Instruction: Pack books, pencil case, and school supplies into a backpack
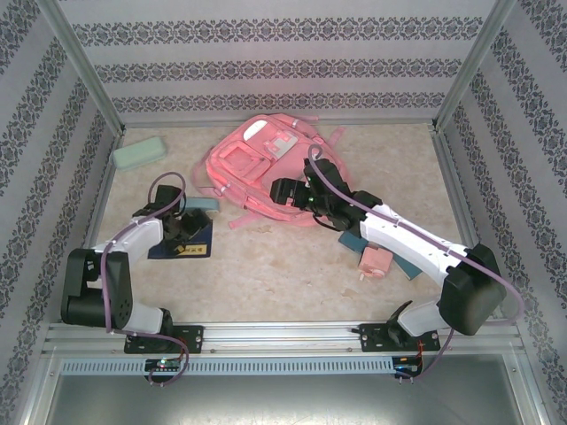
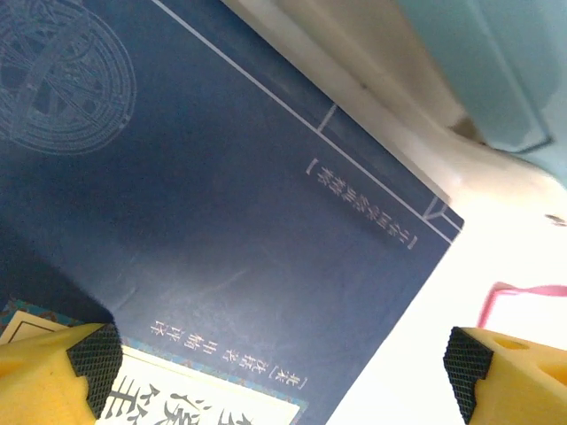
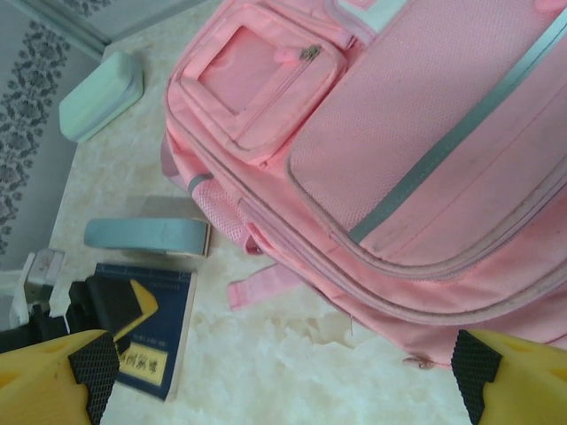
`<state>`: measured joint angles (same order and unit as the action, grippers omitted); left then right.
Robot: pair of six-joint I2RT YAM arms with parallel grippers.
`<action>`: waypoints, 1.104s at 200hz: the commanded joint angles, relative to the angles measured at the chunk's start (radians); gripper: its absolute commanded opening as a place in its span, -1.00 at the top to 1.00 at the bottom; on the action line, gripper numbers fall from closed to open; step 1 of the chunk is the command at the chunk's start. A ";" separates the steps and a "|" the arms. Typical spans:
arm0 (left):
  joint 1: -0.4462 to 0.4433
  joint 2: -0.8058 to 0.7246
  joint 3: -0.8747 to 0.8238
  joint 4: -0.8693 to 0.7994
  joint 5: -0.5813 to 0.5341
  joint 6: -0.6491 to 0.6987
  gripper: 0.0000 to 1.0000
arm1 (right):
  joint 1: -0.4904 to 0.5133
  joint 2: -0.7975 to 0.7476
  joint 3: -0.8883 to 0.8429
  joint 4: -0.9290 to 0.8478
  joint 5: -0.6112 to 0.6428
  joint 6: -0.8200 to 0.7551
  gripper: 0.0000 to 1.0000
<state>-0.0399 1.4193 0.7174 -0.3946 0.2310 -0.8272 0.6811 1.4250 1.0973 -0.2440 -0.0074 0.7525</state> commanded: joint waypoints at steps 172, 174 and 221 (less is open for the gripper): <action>-0.583 -0.409 -0.186 -0.202 -0.355 -0.644 -0.70 | -0.010 0.221 0.121 -0.003 -0.445 -0.253 -0.39; -0.583 -0.417 -0.193 -0.204 -0.355 -0.650 -0.67 | -0.007 0.228 0.128 -0.004 -0.447 -0.258 -0.34; -0.583 -0.589 -0.348 -0.195 -0.374 -0.744 0.20 | 0.077 0.431 0.298 -0.019 -0.450 -0.310 0.24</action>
<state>-0.6151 0.8917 0.4278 -0.5426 -0.1062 -1.4952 0.7242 1.7710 1.3106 -0.2642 -0.4358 0.4877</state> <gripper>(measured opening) 0.480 0.406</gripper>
